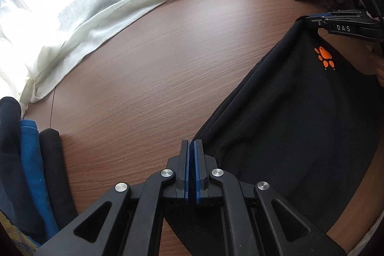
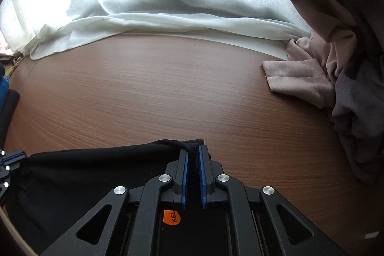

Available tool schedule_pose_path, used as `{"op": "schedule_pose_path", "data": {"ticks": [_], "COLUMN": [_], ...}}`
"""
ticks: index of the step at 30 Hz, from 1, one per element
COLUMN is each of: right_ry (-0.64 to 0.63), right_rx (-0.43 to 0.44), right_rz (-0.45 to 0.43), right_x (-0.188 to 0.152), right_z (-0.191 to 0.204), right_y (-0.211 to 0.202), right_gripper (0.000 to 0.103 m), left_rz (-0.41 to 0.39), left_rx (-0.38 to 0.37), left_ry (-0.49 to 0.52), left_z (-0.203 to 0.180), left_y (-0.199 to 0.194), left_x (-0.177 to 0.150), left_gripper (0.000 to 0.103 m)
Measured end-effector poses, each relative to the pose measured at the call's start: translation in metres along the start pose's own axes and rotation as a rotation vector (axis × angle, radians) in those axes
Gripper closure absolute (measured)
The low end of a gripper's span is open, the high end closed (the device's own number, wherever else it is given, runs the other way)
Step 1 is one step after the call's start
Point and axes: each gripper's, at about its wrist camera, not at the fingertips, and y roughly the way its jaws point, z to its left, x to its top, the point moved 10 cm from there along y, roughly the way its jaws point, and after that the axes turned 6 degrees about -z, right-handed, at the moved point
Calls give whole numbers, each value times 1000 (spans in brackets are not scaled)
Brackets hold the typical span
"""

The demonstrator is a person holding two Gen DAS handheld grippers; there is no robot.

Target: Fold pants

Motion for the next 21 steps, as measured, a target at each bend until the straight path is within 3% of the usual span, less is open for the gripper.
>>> {"op": "schedule_pose_path", "data": {"ticks": [2,5,13,16,21], "right_ry": [1,26,34,37,45], "right_rx": [-7,-46,-83,-97,-87], "right_rz": [-10,-35,-40,-62,-110], "right_x": [3,9,3,0,-3], "right_z": [2,-6,-10,-6,6], "right_y": [2,4,-9,-24,-60], "right_gripper": [90,63,62,62,61], "left_rz": [2,-1,-12,-35,-116], "left_rx": [1,20,86,87,154], "left_ry": [-8,-13,-53,-109,-169], "left_z": [1,5,22,29,45], "left_y": [1,1,1,-10,-44], "left_x": [1,2,6,10,9], "left_gripper": [94,86,55,53,45]}}
